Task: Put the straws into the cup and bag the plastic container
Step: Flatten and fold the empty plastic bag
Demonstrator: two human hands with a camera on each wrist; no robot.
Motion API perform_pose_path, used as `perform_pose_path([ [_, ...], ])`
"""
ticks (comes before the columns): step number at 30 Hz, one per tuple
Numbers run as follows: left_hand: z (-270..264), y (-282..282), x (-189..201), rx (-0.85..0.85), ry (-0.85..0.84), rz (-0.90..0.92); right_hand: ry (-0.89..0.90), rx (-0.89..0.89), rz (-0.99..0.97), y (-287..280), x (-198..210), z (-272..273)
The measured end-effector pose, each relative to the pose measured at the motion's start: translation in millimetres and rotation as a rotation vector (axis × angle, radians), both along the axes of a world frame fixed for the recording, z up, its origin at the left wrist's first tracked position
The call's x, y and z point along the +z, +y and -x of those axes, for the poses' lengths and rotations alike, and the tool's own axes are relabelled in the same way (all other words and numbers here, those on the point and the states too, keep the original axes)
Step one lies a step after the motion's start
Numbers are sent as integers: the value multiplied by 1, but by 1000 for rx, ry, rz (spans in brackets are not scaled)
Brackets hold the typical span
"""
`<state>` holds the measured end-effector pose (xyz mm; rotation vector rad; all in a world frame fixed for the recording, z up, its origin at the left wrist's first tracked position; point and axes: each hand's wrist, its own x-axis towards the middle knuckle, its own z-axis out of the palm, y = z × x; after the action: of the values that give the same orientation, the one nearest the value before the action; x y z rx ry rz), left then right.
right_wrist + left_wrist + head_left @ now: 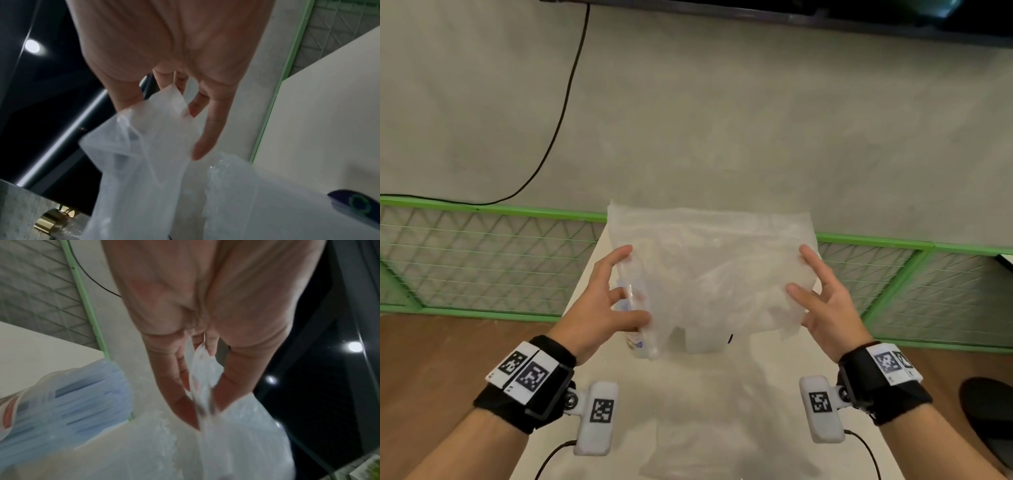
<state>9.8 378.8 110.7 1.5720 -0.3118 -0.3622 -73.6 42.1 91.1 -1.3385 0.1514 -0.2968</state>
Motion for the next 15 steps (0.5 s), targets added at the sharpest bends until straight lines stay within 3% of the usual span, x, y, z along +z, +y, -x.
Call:
perform_pose_path([
  [6, -15, 33, 28, -166, -103, -215, 105, 74, 462, -38, 15, 15],
  [9, -18, 30, 33, -214, -130, -240, 178, 141, 630, -41, 17, 15],
  [15, -12, 17, 19, -282, -144, -335, 266, -38, 998, -24, 15, 9],
])
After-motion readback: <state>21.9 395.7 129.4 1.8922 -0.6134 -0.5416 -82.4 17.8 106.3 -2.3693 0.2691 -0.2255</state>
